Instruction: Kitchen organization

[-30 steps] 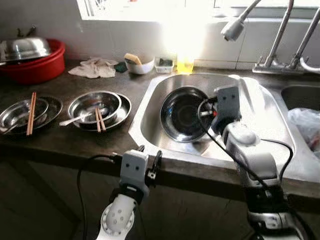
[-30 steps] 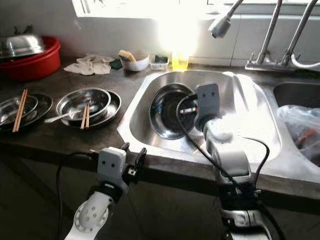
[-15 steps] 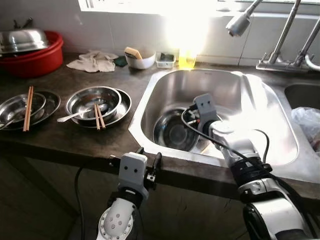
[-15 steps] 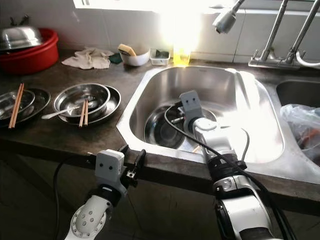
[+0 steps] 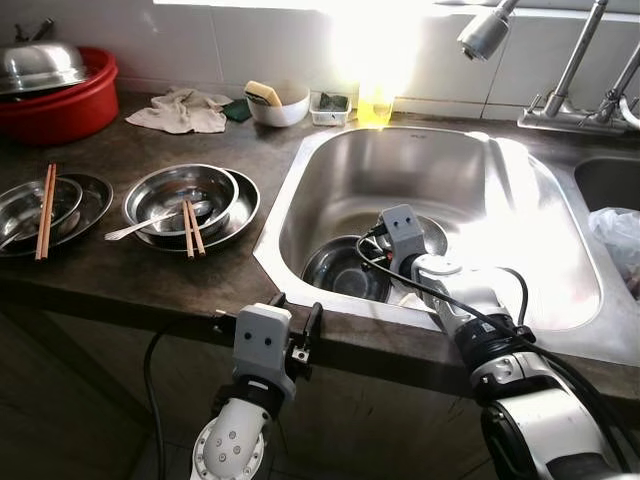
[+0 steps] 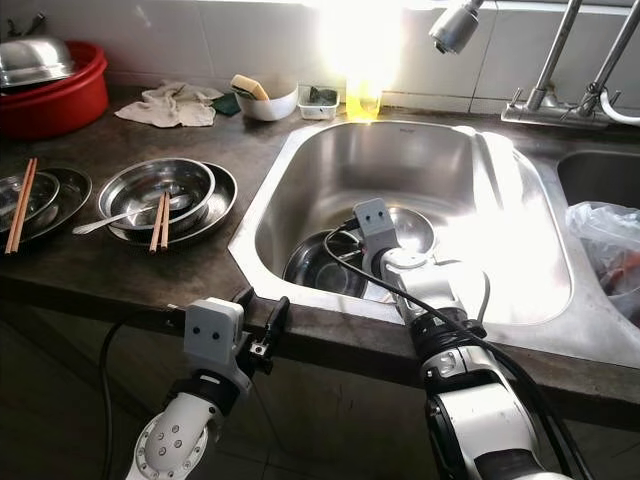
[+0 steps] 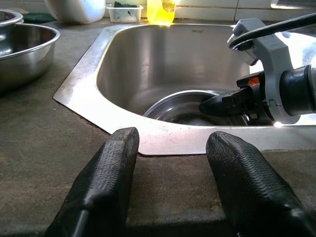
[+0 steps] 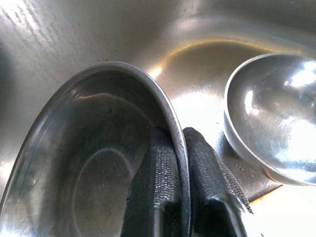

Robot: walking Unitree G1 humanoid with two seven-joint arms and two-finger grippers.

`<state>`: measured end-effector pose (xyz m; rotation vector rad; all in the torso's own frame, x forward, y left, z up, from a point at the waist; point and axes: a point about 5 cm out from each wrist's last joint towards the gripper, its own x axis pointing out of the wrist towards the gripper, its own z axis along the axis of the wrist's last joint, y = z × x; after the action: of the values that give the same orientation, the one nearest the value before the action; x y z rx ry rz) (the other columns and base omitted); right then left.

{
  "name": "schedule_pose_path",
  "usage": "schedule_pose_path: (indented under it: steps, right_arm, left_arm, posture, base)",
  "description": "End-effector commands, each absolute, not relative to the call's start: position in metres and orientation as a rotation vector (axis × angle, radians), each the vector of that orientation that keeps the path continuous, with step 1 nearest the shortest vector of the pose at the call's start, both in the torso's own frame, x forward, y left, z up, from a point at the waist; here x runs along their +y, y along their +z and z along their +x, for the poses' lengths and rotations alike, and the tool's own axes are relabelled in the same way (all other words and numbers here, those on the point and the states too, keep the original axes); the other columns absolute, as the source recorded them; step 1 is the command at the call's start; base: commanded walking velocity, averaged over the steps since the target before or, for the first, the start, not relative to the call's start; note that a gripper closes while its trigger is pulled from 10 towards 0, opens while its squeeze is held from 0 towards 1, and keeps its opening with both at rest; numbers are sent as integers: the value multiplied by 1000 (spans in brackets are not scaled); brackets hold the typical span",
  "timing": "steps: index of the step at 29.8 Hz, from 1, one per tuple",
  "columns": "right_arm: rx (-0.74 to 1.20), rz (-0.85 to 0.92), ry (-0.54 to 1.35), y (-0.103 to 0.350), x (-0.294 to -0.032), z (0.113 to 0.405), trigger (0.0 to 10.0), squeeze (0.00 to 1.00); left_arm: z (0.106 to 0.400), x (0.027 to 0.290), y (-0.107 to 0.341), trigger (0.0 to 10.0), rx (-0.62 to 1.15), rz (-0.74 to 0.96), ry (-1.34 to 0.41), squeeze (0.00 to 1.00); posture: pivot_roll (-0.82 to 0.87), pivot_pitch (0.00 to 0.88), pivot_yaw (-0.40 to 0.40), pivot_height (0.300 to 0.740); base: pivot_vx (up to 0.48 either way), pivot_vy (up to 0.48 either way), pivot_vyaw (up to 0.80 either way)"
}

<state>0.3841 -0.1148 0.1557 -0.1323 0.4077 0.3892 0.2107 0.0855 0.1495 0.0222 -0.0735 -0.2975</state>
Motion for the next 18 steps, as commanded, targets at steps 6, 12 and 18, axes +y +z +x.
schedule_pose_path:
  steps: [6, 12, 18]
  right_arm:
    - [386, -85, 411, 155, -109, 382, 10000, 1000]
    - [333, -49, 387, 159, -112, 378, 10000, 1000]
    - [227, -3, 333, 173, -118, 372, 10000, 0]
  left_arm:
    - [213, 85, 145, 10000, -42, 31, -295, 0]
    - [216, 85, 145, 10000, -46, 32, -293, 0]
    - [218, 85, 145, 10000, -51, 34, -292, 0]
  posture:
    - [117, 159, -29, 740]
    - [116, 145, -26, 740]
    - [115, 133, -25, 740]
  base:
    - [0, 0, 0]
    - [0, 0, 0]
    - [0, 0, 0]
